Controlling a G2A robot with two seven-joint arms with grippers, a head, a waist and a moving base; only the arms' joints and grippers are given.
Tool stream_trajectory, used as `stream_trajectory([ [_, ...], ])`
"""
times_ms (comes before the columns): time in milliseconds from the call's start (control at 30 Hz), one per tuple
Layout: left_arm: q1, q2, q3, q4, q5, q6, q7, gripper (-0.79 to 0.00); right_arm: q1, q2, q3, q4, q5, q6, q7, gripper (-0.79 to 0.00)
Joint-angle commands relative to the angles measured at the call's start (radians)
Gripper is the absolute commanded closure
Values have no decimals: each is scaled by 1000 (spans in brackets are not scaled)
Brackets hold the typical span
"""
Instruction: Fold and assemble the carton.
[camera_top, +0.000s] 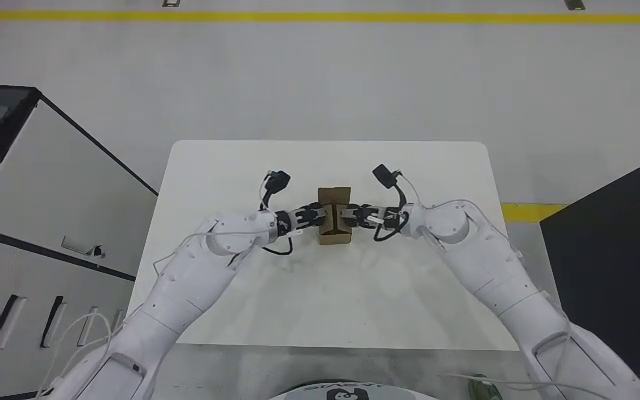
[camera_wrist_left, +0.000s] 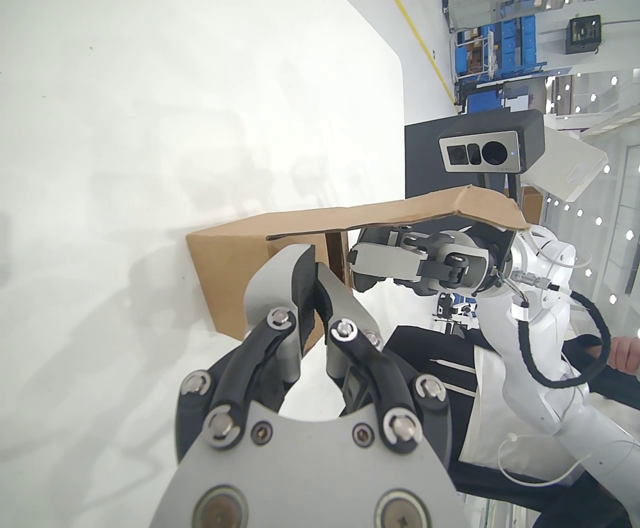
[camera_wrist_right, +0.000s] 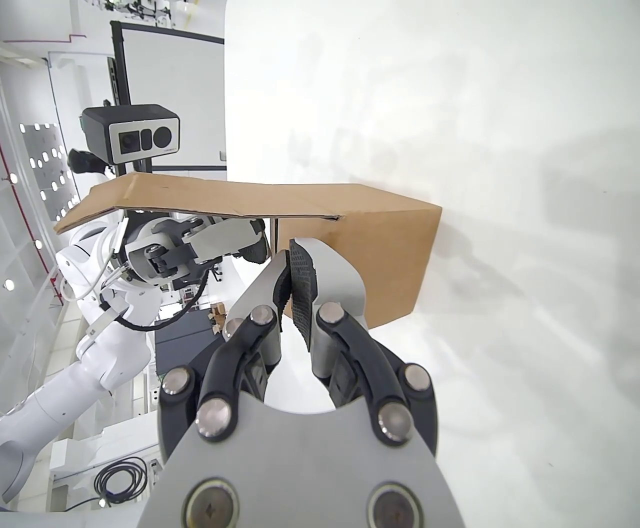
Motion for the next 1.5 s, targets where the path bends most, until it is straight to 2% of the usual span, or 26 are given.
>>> stream_trajectory([
  [0,-2,-1,0,0,-7,-6,-15,0,3,-2,-1,4,0,-1,1,0],
  [667,-26,-19,18,37,5,-4,-26,0,7,-10,13,4,-13,-10,9,0],
  [1033,-15,-20,-1,34,-6,-32,-37,0,14,-20,2,24,-25,-2,9,0],
  [1233,-19,-22,5,40,14,-7,-48,0,13,-21,8,15,-28,-8,11,0],
  [1467,-15,-24,-5,32,7,-23,-46,0,8,-23,9,12,-37,3,16,0],
])
